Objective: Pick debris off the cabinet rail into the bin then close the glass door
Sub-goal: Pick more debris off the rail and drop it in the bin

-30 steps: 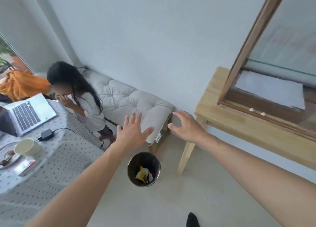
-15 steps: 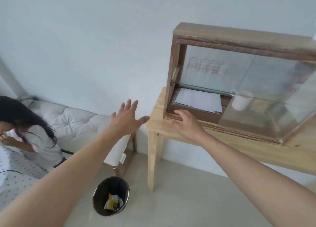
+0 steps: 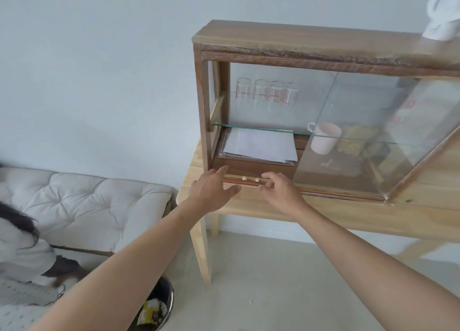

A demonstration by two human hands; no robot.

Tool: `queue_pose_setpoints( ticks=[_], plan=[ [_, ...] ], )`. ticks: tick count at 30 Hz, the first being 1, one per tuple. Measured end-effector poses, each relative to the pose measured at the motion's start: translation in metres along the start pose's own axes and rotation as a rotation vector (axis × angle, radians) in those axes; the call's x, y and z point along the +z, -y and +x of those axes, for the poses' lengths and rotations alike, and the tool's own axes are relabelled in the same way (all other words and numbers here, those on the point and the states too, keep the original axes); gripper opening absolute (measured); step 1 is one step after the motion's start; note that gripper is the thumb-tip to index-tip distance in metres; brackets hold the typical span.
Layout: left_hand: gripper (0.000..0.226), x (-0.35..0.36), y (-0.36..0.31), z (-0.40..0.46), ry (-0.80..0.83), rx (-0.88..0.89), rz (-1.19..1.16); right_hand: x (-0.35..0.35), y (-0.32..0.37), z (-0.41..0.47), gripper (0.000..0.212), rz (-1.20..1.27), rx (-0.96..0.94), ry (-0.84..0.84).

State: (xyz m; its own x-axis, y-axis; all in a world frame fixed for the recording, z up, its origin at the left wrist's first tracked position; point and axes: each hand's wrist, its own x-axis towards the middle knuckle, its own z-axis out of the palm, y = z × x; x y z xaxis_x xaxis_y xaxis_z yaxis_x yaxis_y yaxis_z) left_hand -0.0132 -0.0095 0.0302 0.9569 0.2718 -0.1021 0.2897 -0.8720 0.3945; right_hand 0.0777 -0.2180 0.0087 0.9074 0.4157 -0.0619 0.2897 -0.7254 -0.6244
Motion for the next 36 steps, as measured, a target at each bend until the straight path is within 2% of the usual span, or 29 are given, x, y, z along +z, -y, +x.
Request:
queue_pose_setpoints(
  ticks=[4,7,11,15,19,26,36],
  plan=[
    [0.072,0.021,-0.015,0.023,0.017,0.024,-0.01,0.006,-0.01,0.014,0.051,-0.044,0.011,0.023],
    [0.053,0.033,-0.024,0.036,-0.029,0.032,-0.057,0.01,-0.012,0.025,0.053,-0.089,-0.013,0.007],
    [0.026,0.041,-0.031,0.048,-0.128,0.021,-0.089,0.015,-0.013,0.03,0.038,-0.171,-0.073,-0.05],
    [0.021,0.045,-0.03,0.056,-0.186,0.006,-0.092,0.018,-0.015,0.03,0.021,-0.138,-0.087,-0.109],
    [0.014,0.046,-0.03,0.062,-0.162,-0.047,-0.098,0.019,-0.016,0.029,0.005,-0.087,-0.107,-0.165],
    [0.009,0.036,-0.004,0.038,-0.197,-0.043,-0.225,0.027,0.004,0.019,0.004,-0.029,-0.121,-0.113],
    [0.007,0.01,0.114,-0.062,-0.208,-0.273,-0.325,0.09,0.082,-0.022,0.01,0.117,-0.176,0.056]
  ],
)
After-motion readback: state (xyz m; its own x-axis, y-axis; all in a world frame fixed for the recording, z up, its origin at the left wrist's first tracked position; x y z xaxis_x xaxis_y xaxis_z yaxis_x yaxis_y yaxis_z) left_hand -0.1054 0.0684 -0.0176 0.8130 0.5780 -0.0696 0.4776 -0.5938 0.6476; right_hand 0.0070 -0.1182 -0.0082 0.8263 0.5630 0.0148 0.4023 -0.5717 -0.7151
